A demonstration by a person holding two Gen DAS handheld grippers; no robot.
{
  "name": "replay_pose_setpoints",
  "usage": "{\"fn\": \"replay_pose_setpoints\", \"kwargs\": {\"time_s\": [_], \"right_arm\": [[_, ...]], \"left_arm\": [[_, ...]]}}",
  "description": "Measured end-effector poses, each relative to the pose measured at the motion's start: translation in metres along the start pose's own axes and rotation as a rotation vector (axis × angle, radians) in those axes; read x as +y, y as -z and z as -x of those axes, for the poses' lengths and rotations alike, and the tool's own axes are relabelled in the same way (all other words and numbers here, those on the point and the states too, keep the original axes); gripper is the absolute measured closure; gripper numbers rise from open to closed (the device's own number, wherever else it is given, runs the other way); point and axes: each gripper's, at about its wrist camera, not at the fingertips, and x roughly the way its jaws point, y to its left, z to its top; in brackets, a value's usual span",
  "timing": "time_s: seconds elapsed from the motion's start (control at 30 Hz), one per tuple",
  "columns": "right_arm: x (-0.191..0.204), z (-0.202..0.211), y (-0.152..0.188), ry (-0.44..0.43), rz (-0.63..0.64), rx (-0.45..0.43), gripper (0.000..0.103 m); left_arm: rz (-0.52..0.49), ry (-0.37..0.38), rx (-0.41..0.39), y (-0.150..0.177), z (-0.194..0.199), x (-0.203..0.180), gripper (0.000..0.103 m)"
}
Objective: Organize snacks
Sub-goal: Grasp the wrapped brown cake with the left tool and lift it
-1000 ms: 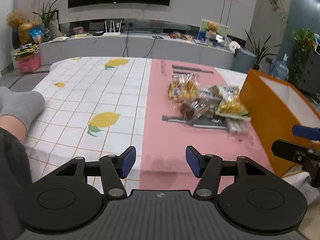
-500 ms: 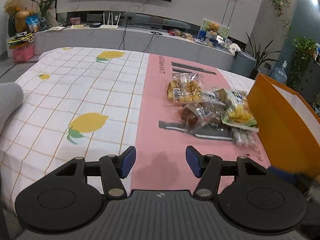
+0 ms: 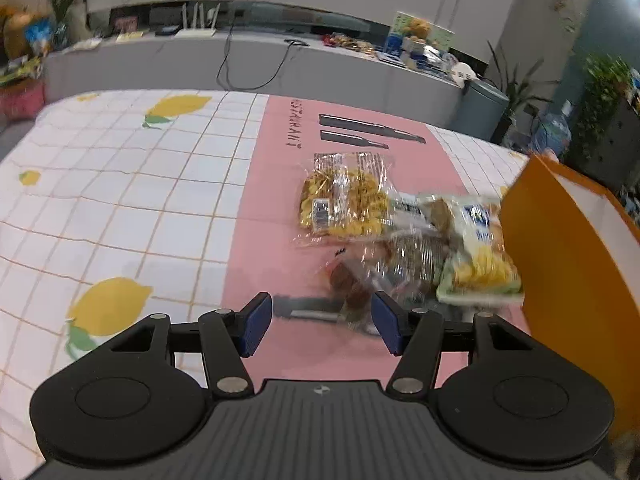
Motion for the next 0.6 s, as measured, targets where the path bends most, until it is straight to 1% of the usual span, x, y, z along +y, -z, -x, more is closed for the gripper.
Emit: {"fn": "replay_pose_setpoints", "kwargs": {"time_s": [0.07,0.17,0.27,0.33,0.4,0.47,0.5,0.53,0.57,0.6], "right_arm": [[0.000,0.000,0.002,0.006,-0.005,-0.021,0.003],[0.000,0.001,0.006,0.005,-0.004,-0.047,0.003],[-0.001,-0.001,0.006,-0.001,-0.001,-0.053,0.003],[-0.001,0.000,0.006,-0.001,-0.001,-0.054,0.003],[0.000,0.000,0.007,0.000,-0.002,-0.061,0.003],[0.000,0.000,0.008,-0.001,-0.001,-0.063,0.003],[0.000,0.000,0.008,-0.002,-0.001,-0.064,0.003],[0.000,0.000,0.008,-0.004,0.001,-0.064,0.003],[0.000,0.001,0.008,-0.008,0.002,-0.065,0.003],[-0.001,0.002,0.009,-0.012,0.003,-0.066,0.003]], "left_arm": [[0.041,0.015,0.031,-0.007,-0.009,0.000,0.035],[0.098,0.067,0.068,-0.014,-0.022,0.000,0.035],[0.151,0.101,0.108,-0.017,-0.037,0.000,0.032],[0.177,0.100,0.103,-0.019,-0.045,0.000,0.029],[0.212,0.098,0.089,-0.020,-0.049,0.000,0.029],[0.242,0.099,0.104,-0.022,-0.058,0.000,0.029],[0.258,0.098,0.115,-0.022,-0.063,0.001,0.032],[0.274,0.093,0.117,-0.021,-0.066,0.002,0.044],[0.277,0.075,0.110,-0.021,-0.066,0.001,0.052],[0.278,0.069,0.110,-0.022,-0.066,0.000,0.053]]}}
